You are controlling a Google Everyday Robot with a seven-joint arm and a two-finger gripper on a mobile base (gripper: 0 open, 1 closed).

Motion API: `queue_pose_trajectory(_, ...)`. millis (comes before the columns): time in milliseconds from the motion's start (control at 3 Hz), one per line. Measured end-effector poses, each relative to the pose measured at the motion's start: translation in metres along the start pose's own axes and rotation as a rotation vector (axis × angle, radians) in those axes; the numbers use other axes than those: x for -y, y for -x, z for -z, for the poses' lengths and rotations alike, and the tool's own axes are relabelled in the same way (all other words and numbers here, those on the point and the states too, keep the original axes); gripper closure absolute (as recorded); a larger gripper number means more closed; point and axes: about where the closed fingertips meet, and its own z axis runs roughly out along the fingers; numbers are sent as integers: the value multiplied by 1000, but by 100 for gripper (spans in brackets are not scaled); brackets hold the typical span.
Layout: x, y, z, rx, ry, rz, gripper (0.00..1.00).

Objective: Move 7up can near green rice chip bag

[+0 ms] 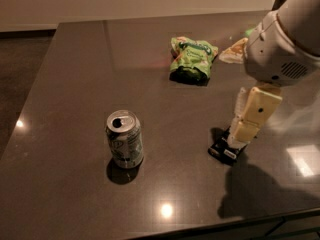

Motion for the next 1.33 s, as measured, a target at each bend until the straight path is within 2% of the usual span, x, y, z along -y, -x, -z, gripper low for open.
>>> queue_pose_trajectory(333, -12, 39, -28, 76, 51, 43, 0)
queue_pose_trajectory(667, -20, 65, -48, 118, 80, 73, 0)
queue_pose_trajectory(1333, -24, 110, -82, 174, 103, 115, 0)
